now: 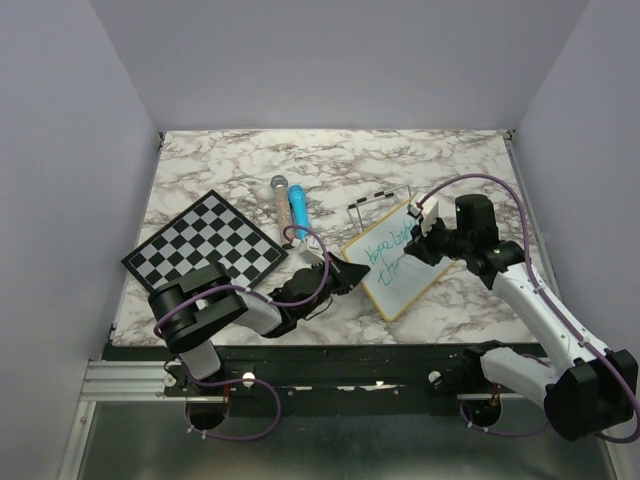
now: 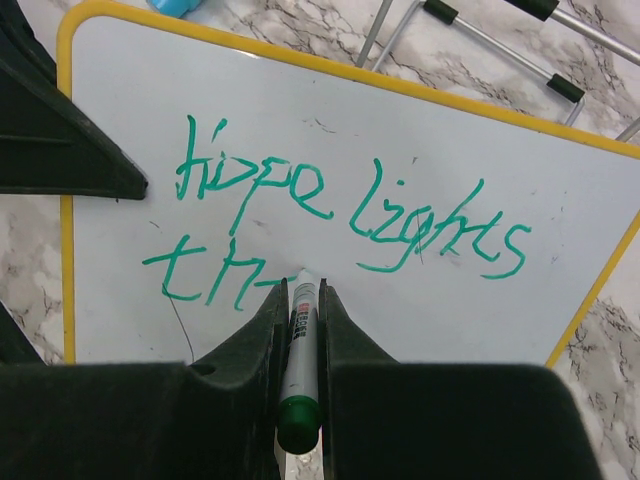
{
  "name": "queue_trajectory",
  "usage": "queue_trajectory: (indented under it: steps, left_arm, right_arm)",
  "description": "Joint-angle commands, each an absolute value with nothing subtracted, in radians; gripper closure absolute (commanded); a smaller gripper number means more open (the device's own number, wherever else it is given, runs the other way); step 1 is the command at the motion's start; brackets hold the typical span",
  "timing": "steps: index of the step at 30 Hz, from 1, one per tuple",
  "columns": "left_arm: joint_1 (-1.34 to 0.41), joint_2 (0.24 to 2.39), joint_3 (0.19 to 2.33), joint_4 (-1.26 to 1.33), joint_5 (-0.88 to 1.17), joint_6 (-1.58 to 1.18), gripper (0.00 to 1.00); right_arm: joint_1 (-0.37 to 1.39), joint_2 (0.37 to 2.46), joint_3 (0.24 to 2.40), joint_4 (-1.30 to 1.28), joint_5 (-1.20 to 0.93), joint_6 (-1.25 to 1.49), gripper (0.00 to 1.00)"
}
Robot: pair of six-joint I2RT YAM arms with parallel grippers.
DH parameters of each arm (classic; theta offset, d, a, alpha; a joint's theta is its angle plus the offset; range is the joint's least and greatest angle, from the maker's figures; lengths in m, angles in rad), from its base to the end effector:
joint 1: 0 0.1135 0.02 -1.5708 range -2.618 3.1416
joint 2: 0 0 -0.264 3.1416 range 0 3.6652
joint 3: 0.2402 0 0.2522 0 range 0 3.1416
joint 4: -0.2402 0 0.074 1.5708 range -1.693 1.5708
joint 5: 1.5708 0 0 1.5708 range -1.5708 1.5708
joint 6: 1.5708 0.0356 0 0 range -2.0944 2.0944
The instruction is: Write a sentence on the whiteboard
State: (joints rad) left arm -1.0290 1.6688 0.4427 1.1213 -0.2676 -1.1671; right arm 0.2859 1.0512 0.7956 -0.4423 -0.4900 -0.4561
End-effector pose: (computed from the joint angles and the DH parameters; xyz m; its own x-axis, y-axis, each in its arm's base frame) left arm 0.1591 -0.2460 0.1546 -0.6564 -0.6293 -0.4161 0.2217 0.3663 -0.9037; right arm 0.2081 0.0786 0.2710 -0.2915 -0.4908 -0.8211 -0.8055 0.5889 -0.0660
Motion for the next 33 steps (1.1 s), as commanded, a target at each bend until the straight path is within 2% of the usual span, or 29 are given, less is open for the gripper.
queue_trajectory:
  steps: [1, 17, 33]
  left_arm:
    - [-1.032, 1.672, 0.442, 1.22, -0.259, -1.161, 1.0]
    - [-1.032, 1.669, 0.44, 1.218, -0.262, -1.163, 1.0]
    - [-1.032, 1.669, 0.442, 1.216, -0.261, -1.161, 1.0]
  right_arm:
    - [0.282, 1.058, 0.804, -0.406, -0.505, -0.442, 0.99]
    - [0.281, 1.06, 0.801, -0.508, -0.61, -0.492, 0.99]
    - [0.281, 1.058, 0.801, -0.6, -0.54, -0.52, 0.99]
